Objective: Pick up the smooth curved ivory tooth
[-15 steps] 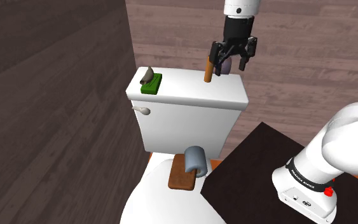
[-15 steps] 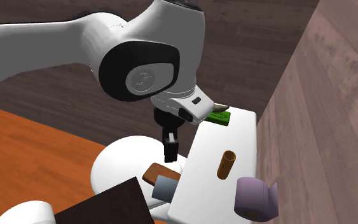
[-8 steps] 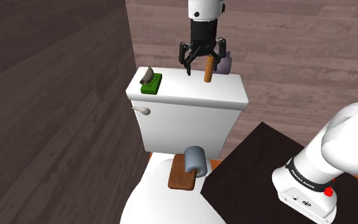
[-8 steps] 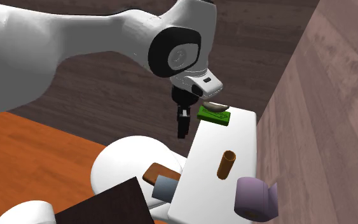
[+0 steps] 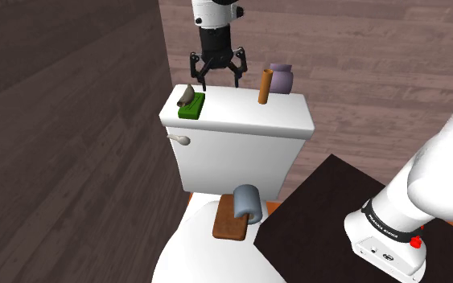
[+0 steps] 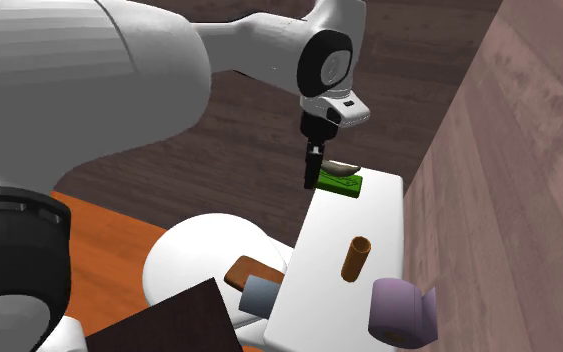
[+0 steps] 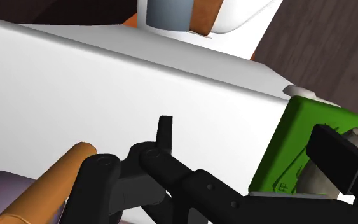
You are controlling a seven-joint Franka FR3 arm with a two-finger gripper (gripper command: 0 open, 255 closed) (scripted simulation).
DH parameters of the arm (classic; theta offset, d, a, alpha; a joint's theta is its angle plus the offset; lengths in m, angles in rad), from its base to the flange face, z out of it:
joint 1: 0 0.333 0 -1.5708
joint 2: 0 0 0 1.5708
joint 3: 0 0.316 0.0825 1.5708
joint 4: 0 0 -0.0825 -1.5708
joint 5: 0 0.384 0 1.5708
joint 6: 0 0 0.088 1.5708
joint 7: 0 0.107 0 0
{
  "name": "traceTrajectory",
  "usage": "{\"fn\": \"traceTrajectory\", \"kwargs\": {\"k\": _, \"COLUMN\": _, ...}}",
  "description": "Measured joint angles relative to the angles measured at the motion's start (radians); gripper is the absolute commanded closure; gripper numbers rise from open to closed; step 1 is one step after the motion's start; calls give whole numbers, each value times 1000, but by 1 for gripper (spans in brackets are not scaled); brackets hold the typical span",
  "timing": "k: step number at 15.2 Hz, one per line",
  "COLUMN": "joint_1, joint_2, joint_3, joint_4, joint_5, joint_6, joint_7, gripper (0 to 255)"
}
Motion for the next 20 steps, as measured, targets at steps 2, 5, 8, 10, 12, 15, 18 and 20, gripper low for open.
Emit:
{"fn": "traceTrajectory", "kwargs": {"k": 2, "joint_1": 23, "joint_2": 106, "joint_3": 5, "joint_4": 126, "joint_5": -42, "joint_6": -32, "joint_7": 66, "gripper": 0}}
{"fn": "traceTrajectory", "kwargs": {"k": 5, "joint_1": 67, "joint_2": 256, "joint_3": -1, "joint_4": 311, "joint_5": -99, "joint_6": -83, "joint_7": 151, "gripper": 0}}
{"fn": "traceTrajectory", "kwargs": {"k": 8, "joint_1": 127, "joint_2": 433, "joint_3": -21, "joint_4": 566, "joint_5": -154, "joint_6": -173, "joint_7": 216, "gripper": 0}}
{"fn": "traceTrajectory", "kwargs": {"k": 10, "joint_1": 148, "joint_2": 504, "joint_3": -34, "joint_4": 655, "joint_5": -172, "joint_6": -195, "joint_7": 236, "gripper": 0}}
{"fn": "traceTrajectory", "kwargs": {"k": 12, "joint_1": 154, "joint_2": 525, "joint_3": -37, "joint_4": 669, "joint_5": -177, "joint_6": -189, "joint_7": 244, "gripper": 0}}
{"fn": "traceTrajectory", "kwargs": {"k": 15, "joint_1": 146, "joint_2": 515, "joint_3": -37, "joint_4": 614, "joint_5": -175, "joint_6": -146, "joint_7": 251, "gripper": 0}}
{"fn": "traceTrajectory", "kwargs": {"k": 18, "joint_1": 142, "joint_2": 516, "joint_3": -38, "joint_4": 584, "joint_5": -176, "joint_6": -114, "joint_7": 253, "gripper": 255}}
{"fn": "traceTrajectory", "kwargs": {"k": 20, "joint_1": 143, "joint_2": 519, "joint_3": -38, "joint_4": 586, "joint_5": -177, "joint_6": -113, "joint_7": 254, "gripper": 255}}
